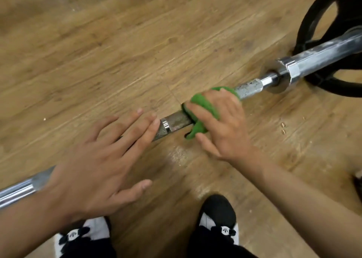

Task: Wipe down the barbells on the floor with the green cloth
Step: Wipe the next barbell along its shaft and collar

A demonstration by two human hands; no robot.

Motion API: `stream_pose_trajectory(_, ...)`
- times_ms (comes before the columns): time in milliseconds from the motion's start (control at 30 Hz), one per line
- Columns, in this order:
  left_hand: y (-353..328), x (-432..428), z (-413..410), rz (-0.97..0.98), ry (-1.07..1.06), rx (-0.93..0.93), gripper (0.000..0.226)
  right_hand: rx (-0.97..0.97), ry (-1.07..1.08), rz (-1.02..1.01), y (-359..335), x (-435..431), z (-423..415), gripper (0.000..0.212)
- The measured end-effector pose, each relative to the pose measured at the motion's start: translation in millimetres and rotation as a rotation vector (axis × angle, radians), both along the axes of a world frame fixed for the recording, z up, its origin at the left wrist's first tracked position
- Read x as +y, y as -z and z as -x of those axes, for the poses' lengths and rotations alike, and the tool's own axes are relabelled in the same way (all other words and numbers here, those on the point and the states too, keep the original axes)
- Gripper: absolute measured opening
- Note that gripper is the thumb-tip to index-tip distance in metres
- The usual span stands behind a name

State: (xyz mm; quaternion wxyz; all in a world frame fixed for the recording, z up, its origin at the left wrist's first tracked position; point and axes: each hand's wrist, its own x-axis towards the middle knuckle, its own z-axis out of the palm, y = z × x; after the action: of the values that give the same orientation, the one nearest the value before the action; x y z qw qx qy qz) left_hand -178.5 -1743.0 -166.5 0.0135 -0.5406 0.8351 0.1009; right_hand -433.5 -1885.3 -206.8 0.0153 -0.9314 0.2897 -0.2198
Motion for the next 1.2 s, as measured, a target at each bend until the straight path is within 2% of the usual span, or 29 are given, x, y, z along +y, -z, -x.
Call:
stream_pose_trajectory(67,0,0,-1,0.008,-0.015,-0.002,0.086,-0.056,0.287,-0.024,-9,-40,24,0.064)
stream_pose_trajectory(133,0,-6,1,0.009,-0.039,0.001,0.087,-0.191,0.585,-0.084,-14,-32,-3,0.075)
stream_pose_trajectory(167,-1,-9,1,0.007,-0.038,-0.001,0.088,-0.217,0.587,-0.125,-13,-13,-29,0.077)
stream_pose_trajectory(200,-1,-10,1,0.005,-0.04,-0.006,0.088,-0.209,0.478,-0.174,-11,10,-50,0.074)
stream_pose_trajectory(267,-1,-10,0,0.007,-0.064,-0.023,0.089,-0.122,0.104,-0.192,-8,39,-65,0.065)
stream_pose_trajectory(300,0,-9,-1,0.011,-0.071,-0.041,0.089,-0.047,-0.025,-0.15,-9,26,-52,0.063)
stream_pose_trajectory(333,0,-10,-1,0.008,-0.068,-0.061,0.089,0.008,-0.05,-0.091,-7,1,-31,0.062)
stream_pose_trajectory(367,0,-12,-1,0.007,-0.058,-0.071,0.089,0.046,-0.015,-0.057,-8,-30,-4,0.062)
stream_pose_trajectory(433,0,-14,-1,0.009,-0.055,-0.068,0.092,-0.015,0.253,-0.064,-19,-70,25,0.065)
stream_pose_trajectory(500,0,-17,1,0.0,-0.05,-0.06,0.094,-0.142,0.584,-0.1,-15,-44,-2,0.074)
stream_pose_trajectory(533,1,-18,0,0.003,-0.041,-0.057,0.094,-0.186,0.563,-0.17,-7,-16,-28,0.077)
stream_pose_trajectory(600,2,-15,-5,0.02,-0.025,-0.046,0.093,-0.17,0.199,-0.229,-1,40,-69,0.075)
stream_pose_trajectory(667,4,-12,-11,0.034,-0.01,-0.047,0.089,-0.033,-0.048,-0.103,-2,28,-53,0.071)
stream_pose_trajectory(733,4,-15,-14,0.029,-0.018,-0.042,0.087,0.019,0.023,-0.045,-1,-31,-4,0.072)
stream_pose_trajectory(800,3,-21,-13,0.024,-0.032,-0.031,0.087,-0.11,0.369,-0.097,-12,-62,17,0.074)
stream_pose_trajectory(833,3,-24,-11,0.016,-0.049,-0.028,0.088,-0.202,0.548,-0.113,-13,-54,5,0.074)
stream_pose_trajectory(867,3,-27,-10,0.011,-0.065,-0.024,0.089,-0.281,0.632,-0.14,-10,-35,-22,0.072)
stream_pose_trajectory(900,3,-28,-10,0.013,-0.075,-0.024,0.089,-0.313,0.565,-0.186,-5,-13,-51,0.07)
stream_pose_trajectory(933,3,-30,-11,0.019,-0.079,-0.023,0.088,-0.311,0.408,-0.217,-1,8,-74,0.069)
stream_pose_trajectory(1000,4,-32,-17,0.027,-0.081,-0.03,0.087,-0.155,0.088,-0.141,0,22,-79,0.066)
stream_pose_trajectory(1033,4,-31,-21,0.024,-0.087,-0.033,0.087,-0.097,0.015,-0.055,3,7,-57,0.064)
stream_pose_trajectory(1100,3,-34,-25,0.009,-0.093,-0.048,0.087,-0.079,0.105,0.033,14,-41,-3,0.06)
stream_pose_trajectory(1200,-1,-43,-28,-0.004,-0.095,-0.062,0.091,-0.219,0.479,-0.044,16,-71,17,0.067)
